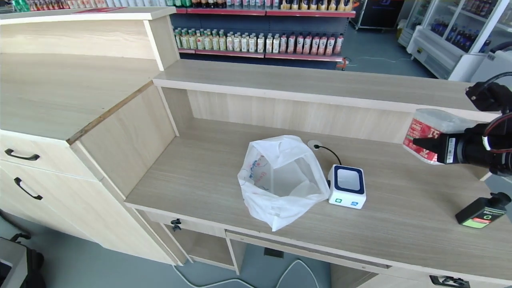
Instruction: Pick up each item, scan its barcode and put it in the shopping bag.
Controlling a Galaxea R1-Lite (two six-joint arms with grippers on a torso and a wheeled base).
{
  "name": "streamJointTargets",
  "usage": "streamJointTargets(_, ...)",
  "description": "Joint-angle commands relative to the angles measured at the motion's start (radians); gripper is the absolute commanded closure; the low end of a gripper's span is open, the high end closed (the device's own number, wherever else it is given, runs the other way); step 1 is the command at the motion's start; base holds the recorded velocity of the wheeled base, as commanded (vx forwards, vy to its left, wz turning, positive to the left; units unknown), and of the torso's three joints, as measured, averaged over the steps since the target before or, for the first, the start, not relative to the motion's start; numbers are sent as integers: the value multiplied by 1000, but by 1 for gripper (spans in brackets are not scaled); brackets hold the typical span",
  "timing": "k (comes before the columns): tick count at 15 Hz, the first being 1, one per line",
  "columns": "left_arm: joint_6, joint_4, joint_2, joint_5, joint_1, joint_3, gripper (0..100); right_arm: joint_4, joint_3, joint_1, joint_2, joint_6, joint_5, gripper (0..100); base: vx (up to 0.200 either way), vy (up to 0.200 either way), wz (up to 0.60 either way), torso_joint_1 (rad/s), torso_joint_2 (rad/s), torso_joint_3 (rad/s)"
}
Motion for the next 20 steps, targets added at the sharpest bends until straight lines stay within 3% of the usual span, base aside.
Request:
streamJointTargets(1, 0, 0, 0, -1, 0, 0, 0, 27, 7, 4, 10, 3, 6, 100, 0, 0, 0, 0, 0, 0)
streamJointTargets(3, 0, 0, 0, 0, 0, 0, 0, 29, 9, -2, 27, 37, 9, 100, 0, 0, 0, 0, 0, 0)
streamJointTargets(8, 0, -2, 0, 0, -2, 0, 0, 81, -49, 1, 76, 359, 118, 100, 0, 0, 0, 0, 0, 0)
streamJointTargets(10, 1, 0, 0, 0, 0, 0, 0, 119, -71, 1, 97, 429, 121, 100, 0, 0, 0, 0, 0, 0)
streamJointTargets(11, 1, 0, 0, 0, 0, 0, 0, 151, -88, -7, 145, 529, 117, 100, 0, 0, 0, 0, 0, 0)
streamJointTargets(18, 0, 0, 0, 0, 0, 0, 0, 168, -106, -51, 261, 626, 113, 100, 0, 0, 0, 0, 0, 0)
streamJointTargets(20, 1, 0, 0, -1, 0, 0, 0, 173, -152, -33, 298, 735, 113, 100, 0, 0, 0, 0, 0, 0)
